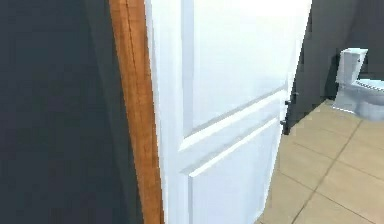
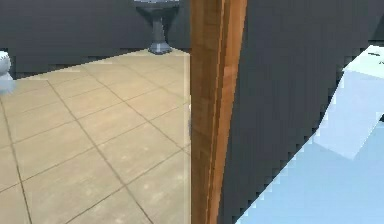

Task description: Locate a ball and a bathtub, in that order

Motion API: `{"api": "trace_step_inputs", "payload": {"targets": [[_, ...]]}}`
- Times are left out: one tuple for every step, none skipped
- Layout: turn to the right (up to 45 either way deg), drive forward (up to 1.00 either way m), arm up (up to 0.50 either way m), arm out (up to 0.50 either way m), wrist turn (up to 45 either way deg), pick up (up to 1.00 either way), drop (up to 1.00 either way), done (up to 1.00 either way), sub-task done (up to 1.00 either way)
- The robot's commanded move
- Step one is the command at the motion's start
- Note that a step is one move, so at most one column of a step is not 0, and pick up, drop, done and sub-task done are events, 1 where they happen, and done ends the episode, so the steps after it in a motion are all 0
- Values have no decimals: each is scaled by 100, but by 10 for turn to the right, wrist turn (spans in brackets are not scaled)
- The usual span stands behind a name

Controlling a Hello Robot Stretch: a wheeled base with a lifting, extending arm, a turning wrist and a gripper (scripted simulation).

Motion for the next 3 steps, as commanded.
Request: {"api": "trace_step_inputs", "payload": {"targets": [[0, 15, 0, 0, 0, 0, 0, 0, 0], [450, 0, 0, 0, 0, 0, 0, 0, 0], [0, 45, 0, 0, 0, 0, 0, 0, 0]]}}
